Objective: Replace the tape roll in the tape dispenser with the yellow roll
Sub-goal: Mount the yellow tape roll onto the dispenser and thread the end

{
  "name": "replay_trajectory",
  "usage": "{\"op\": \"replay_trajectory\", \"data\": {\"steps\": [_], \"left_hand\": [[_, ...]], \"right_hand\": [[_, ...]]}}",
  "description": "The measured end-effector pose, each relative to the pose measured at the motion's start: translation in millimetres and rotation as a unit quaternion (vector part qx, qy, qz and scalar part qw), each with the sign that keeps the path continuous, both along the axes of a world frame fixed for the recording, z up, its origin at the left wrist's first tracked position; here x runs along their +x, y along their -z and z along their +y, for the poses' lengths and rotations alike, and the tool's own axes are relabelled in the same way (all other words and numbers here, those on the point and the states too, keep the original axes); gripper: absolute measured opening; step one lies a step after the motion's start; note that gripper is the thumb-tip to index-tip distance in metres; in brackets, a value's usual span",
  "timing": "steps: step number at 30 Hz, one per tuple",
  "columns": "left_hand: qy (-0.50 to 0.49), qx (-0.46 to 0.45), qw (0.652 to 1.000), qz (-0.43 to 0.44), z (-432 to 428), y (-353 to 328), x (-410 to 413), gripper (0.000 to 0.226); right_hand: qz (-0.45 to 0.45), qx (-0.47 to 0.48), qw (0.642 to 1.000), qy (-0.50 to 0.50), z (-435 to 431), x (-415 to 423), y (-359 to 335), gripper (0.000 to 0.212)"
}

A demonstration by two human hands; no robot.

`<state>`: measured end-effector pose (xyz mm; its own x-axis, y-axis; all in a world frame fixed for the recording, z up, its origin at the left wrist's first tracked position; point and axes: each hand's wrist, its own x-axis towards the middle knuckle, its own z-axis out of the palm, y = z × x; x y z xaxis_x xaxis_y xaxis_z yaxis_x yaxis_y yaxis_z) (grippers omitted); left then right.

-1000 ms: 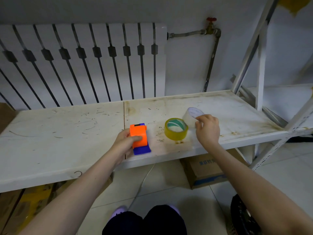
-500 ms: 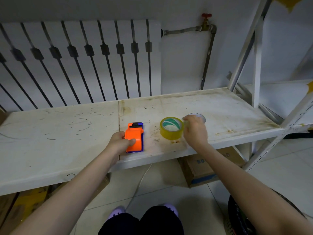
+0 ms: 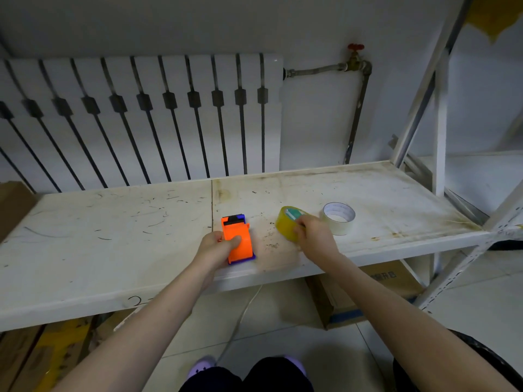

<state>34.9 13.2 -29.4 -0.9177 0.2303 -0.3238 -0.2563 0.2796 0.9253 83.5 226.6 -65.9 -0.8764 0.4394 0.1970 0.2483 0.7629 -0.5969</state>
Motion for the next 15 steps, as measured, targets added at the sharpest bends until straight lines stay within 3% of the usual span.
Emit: {"op": "replay_trajectory", "data": {"steps": [3, 7, 11, 15], "left_hand": [[-0.01, -0.007, 1.0, 0.018, -3.4, -2.6, -3.7, 0.01], [-0.019, 0.018, 1.0, -0.005, -5.3, 0.0, -3.5, 0.021], [-0.029, 0.067, 0.997, -0.034, -7.7, -2.5, 0.2, 0.022], [-0.028, 0.112, 0.992, -0.06, -11.3, -6.8, -2.9, 0.008]], "right_hand": [[0.118, -0.167, 0.979, 0.029, -17.3, 2.9, -16.3, 0.016], [0.166, -0.377, 0.911, 0.034, -41.1, -3.4, -25.5, 0.01], [0.139, -0.467, 0.873, 0.033, -56.9, -8.2, -27.0, 0.015], [0.134, -0.462, 0.877, 0.009, -71.1, -8.5, -26.6, 0.025]]}}
